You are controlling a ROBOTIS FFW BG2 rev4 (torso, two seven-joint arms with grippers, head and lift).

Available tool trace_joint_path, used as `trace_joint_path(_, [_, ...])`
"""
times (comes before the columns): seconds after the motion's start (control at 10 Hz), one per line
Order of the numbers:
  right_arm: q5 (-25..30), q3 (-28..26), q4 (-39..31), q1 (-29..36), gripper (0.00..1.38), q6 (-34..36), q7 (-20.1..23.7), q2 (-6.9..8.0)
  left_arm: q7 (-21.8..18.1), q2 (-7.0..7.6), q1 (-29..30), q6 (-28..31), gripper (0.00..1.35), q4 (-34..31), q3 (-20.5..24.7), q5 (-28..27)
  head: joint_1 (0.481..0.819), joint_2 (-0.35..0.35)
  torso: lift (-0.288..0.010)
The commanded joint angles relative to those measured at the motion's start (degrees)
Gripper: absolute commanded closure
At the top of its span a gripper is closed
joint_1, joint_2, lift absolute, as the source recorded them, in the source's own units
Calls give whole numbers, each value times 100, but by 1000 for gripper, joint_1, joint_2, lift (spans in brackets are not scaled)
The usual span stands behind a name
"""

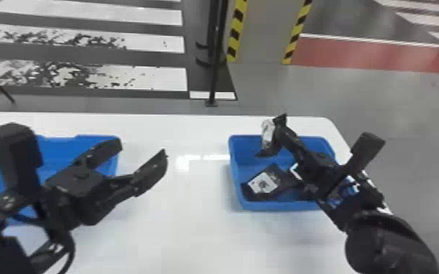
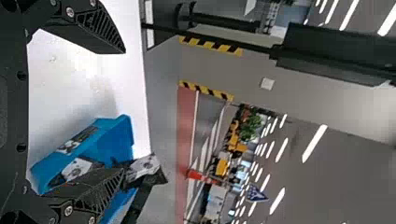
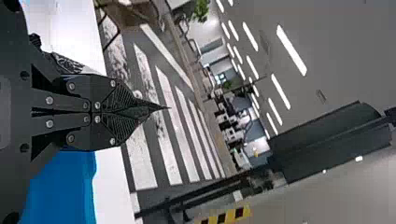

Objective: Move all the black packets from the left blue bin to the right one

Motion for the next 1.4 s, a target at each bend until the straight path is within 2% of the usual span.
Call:
trace_joint_path(0.0, [198,-194,510,-166,1285,-1,2,-62,88,-39,564,-100,137,-576,376,160,695,-189,-140])
trace_joint_path(0.1, [244,-331,664,-194,1277,-1,-16,-54,220,5,719,-269,137,-730,422,412,695,-189,-140])
trace_joint_path(0.2, [598,-537,650,-166,886,-29,-78,8,343,75,916,-381,137,-983,490,537,695,-198,-140])
trace_joint_path(0.3, [1009,-822,594,-138,279,-381,-122,78,396,137,986,-620,137,-1096,536,549,695,-217,-140])
trace_joint_path(0.4, [998,-1028,411,158,28,-606,-122,149,466,181,1098,-733,137,-1138,570,629,695,-232,-140])
trace_joint_path(0.5, [1009,-1074,-137,692,114,-746,-183,228,483,172,1295,-958,137,-1194,662,663,695,-262,-140])
trace_joint_path(0.7, [746,-1074,-1403,1916,219,-887,-192,553,501,163,1844,-1267,137,-1307,913,640,695,-275,-140])
trace_joint_path(0.9, [1215,-1005,-2401,2816,223,-1421,-201,786,510,163,2252,-1802,137,-1335,1119,457,695,-251,-140])
trace_joint_path(1.1, [1329,-1017,-2964,3603,223,-2040,-289,786,492,198,2589,-2167,137,-1335,1221,435,695,-212,-140])
trace_joint_path(1.3, [1432,-1028,-3358,4236,225,-2335,-280,786,483,304,2969,-2575,133,-1335,1061,412,695,-208,-140])
